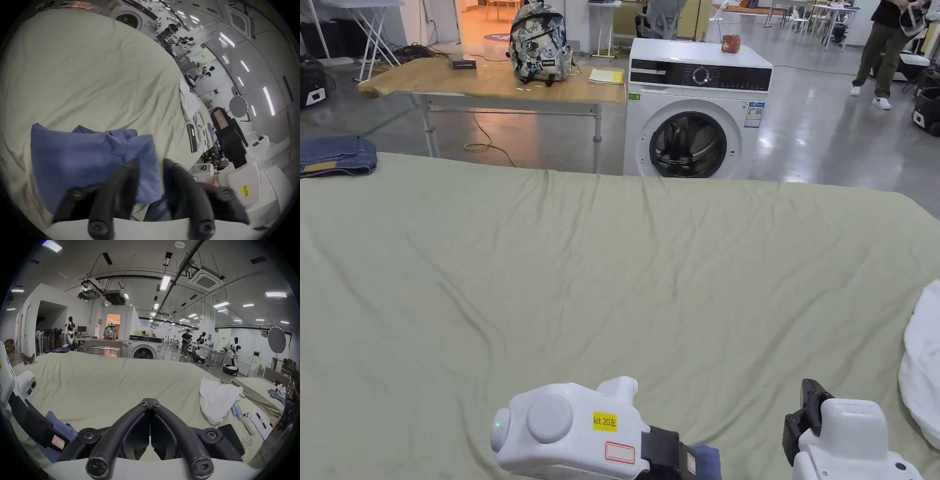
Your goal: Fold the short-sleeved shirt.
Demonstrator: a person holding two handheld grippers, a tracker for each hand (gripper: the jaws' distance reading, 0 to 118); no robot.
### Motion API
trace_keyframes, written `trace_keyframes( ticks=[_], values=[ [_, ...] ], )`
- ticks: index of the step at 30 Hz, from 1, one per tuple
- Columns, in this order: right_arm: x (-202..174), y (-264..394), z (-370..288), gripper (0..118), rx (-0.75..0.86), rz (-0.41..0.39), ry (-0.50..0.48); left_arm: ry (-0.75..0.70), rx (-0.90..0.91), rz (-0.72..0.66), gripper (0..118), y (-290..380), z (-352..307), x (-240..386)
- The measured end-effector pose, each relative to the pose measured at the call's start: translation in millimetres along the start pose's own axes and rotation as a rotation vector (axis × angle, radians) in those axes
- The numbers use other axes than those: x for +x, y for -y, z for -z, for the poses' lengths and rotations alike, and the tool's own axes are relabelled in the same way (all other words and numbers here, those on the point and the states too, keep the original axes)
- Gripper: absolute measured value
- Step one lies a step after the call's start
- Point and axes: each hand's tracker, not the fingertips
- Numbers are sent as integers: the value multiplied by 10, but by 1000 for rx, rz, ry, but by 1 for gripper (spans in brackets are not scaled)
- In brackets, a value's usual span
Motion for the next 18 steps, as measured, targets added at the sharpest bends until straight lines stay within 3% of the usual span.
trace_keyframes(
  ticks=[1,9,18],
  values=[
    [4,3,-3,0,0,2,2,11,-5,-12,7,14,57,-44],
    [45,68,13,0,-17,8,10,27,-120,-86,0,276,813,-283],
    [84,49,19,0,-16,35,17,-58,2,91,0,366,592,-105]
  ],
)
